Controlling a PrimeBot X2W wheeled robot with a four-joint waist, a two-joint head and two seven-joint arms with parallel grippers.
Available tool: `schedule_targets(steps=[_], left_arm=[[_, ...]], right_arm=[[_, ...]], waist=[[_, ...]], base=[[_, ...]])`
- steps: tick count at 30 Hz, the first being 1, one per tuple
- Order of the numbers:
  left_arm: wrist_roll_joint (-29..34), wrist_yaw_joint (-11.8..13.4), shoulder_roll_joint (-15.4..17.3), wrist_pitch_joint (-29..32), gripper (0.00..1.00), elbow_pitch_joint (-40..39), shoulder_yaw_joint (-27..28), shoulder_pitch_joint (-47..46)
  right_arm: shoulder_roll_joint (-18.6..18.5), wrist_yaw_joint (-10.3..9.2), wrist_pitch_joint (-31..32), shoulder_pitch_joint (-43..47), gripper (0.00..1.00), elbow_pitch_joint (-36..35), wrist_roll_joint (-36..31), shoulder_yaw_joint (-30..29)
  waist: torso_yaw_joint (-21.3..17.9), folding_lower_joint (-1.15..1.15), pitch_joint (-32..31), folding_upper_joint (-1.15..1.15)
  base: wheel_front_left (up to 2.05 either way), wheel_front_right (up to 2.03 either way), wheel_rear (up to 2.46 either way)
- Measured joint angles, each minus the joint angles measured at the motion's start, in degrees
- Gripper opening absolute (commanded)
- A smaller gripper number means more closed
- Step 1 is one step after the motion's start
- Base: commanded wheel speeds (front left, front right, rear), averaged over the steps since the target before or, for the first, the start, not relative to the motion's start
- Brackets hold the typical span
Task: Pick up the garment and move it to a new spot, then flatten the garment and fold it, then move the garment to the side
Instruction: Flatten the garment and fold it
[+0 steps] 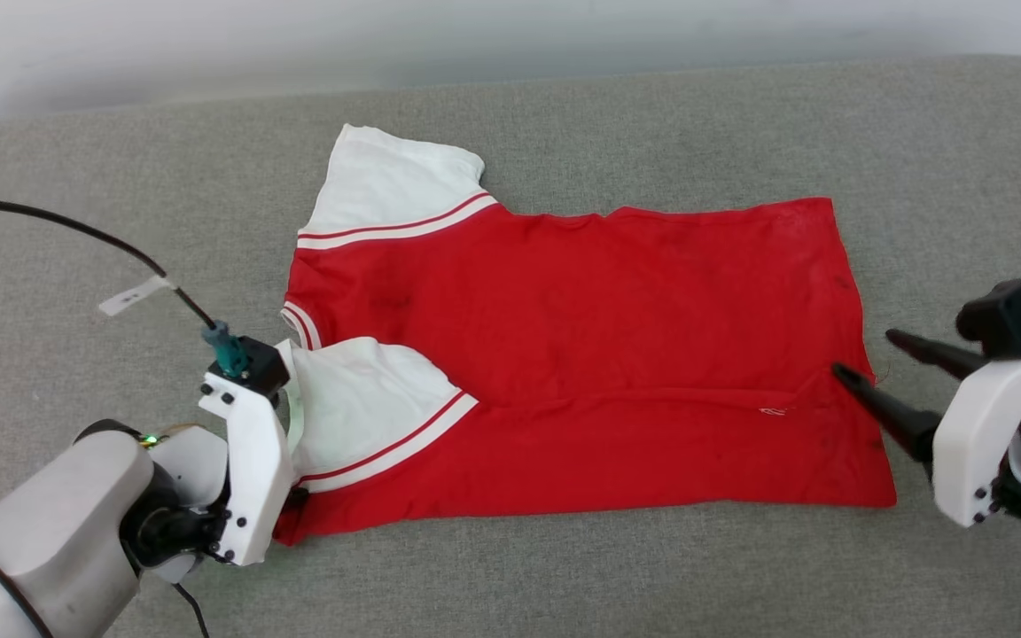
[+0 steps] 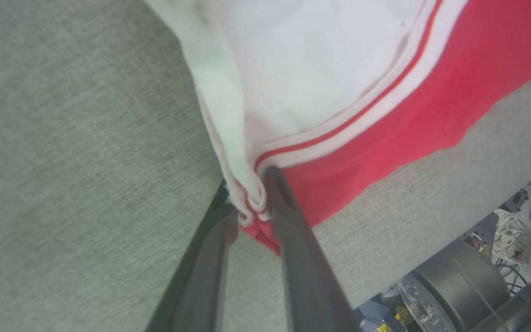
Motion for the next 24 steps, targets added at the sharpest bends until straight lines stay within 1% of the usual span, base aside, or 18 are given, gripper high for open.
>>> schedule_targets(steps=[3,5,8,13,16,19,24], left_arm=[[0.85,-0.19,-0.04,-0.87,0.00,-0.46,-1.01,-0.29],[0.97,-0.27,0.16,-1.54,0.00,-1.21,-1.54,-0.34],[1.49,-0.44,0.70,-2.04,0.00,-2.56,-2.64,-0.46],[1.78,-0.45,1.70,-2.65,0.00,-4.53,-3.59,-0.76],[1.87,-0.47,2.26,-3.05,0.00,-5.58,-3.96,-1.46],[1.97,-0.52,2.60,-3.53,0.00,-6.32,-4.22,-1.99],[2.47,-0.52,2.60,-4.13,0.00,-7.21,-4.68,-2.82]], right_arm=[[-1.77,0.01,1.80,-2.06,1.00,-0.15,0.31,-0.11],[-3.31,0.00,4.83,-3.76,1.00,-0.20,0.85,0.18],[-5.11,0.00,11.31,-5.82,1.00,-0.29,2.89,1.51],[-7.66,0.00,24.37,-7.99,1.00,0.71,5.46,5.54],[-7.17,0.00,28.43,-8.78,1.00,2.45,6.15,6.57],[-5.27,0.01,30.48,-8.87,1.00,4.74,6.19,7.94],[-0.75,0.00,29.56,-7.04,1.00,10.37,6.19,9.35]], waist=[[0.11,0.00,-0.68,0.00],[0.21,0.00,-1.19,0.00],[0.41,0.00,-1.83,0.00],[0.79,0.00,-1.92,0.00],[1.10,0.00,-1.23,0.00],[1.48,0.00,-0.33,0.00],[2.37,0.00,1.00,0.00]], base=[[0.00,0.00,0.00],[0.00,0.00,0.00],[0.00,0.00,0.00],[0.00,0.00,0.00],[0.00,0.00,0.00],[0.00,0.00,0.00],[0.00,0.00,0.00]])
